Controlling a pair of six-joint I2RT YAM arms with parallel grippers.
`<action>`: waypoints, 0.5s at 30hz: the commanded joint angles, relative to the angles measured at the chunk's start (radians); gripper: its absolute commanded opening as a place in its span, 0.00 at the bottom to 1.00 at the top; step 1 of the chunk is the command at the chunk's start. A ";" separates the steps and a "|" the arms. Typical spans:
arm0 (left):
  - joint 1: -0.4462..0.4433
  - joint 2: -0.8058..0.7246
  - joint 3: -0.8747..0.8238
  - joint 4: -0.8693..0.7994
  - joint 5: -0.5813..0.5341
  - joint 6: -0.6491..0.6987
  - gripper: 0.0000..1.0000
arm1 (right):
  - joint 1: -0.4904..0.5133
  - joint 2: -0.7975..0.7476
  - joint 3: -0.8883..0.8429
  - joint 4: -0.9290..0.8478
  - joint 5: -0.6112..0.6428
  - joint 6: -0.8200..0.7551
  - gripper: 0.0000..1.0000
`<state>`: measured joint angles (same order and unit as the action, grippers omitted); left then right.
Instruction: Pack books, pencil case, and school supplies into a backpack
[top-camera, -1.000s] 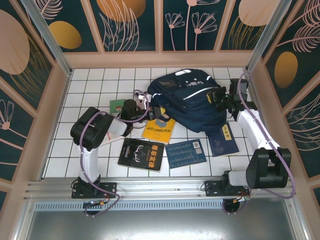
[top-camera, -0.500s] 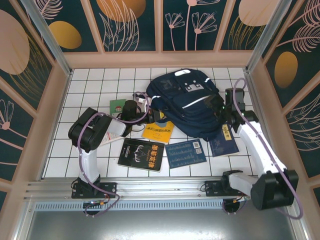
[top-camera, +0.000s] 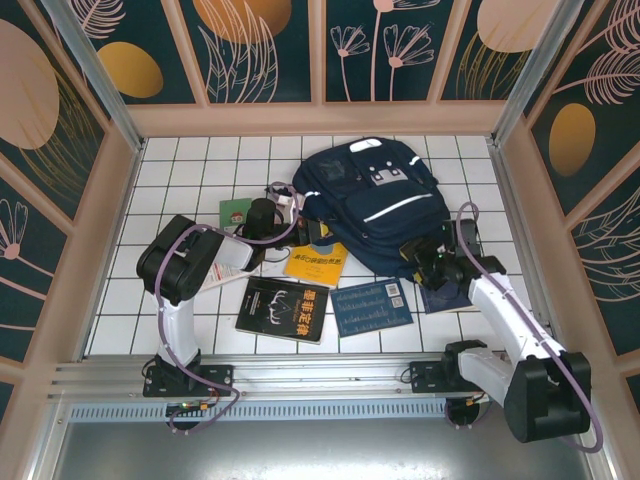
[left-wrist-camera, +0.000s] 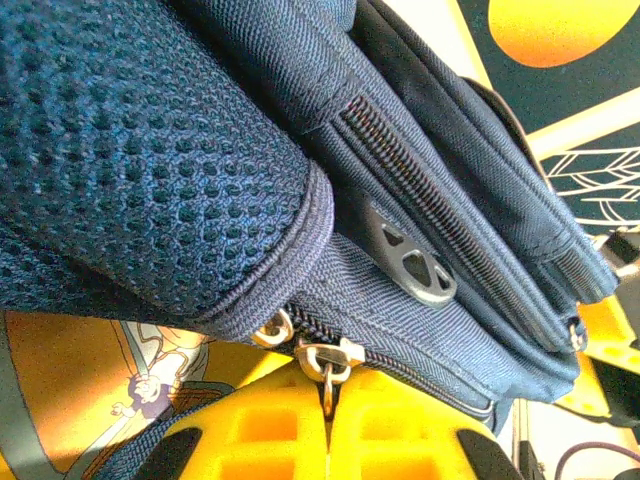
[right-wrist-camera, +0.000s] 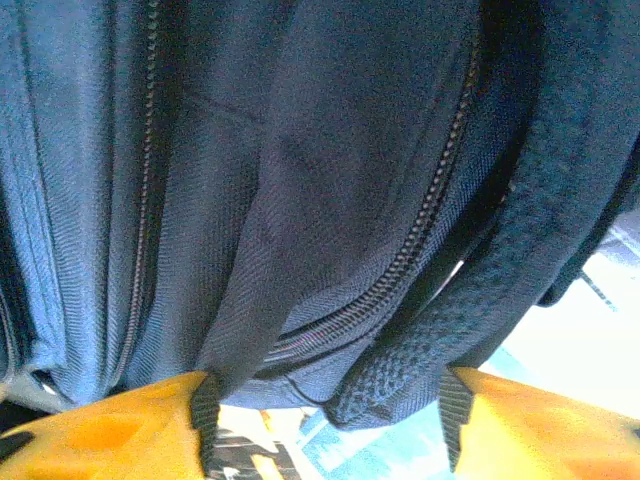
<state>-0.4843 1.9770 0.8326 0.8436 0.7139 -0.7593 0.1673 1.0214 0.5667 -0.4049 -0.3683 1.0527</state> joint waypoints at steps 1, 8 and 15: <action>-0.002 -0.009 0.028 0.005 0.013 0.015 0.00 | 0.037 0.031 -0.035 0.250 -0.057 0.170 0.52; -0.032 -0.011 0.025 -0.011 0.017 0.003 0.00 | 0.122 0.108 0.013 0.344 0.056 0.254 0.15; -0.046 -0.045 -0.003 -0.040 0.000 -0.003 0.00 | 0.135 0.092 -0.003 0.357 0.160 0.296 0.00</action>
<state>-0.5121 1.9755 0.8413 0.8127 0.6895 -0.7609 0.2909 1.1305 0.5453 -0.1215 -0.2699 1.3136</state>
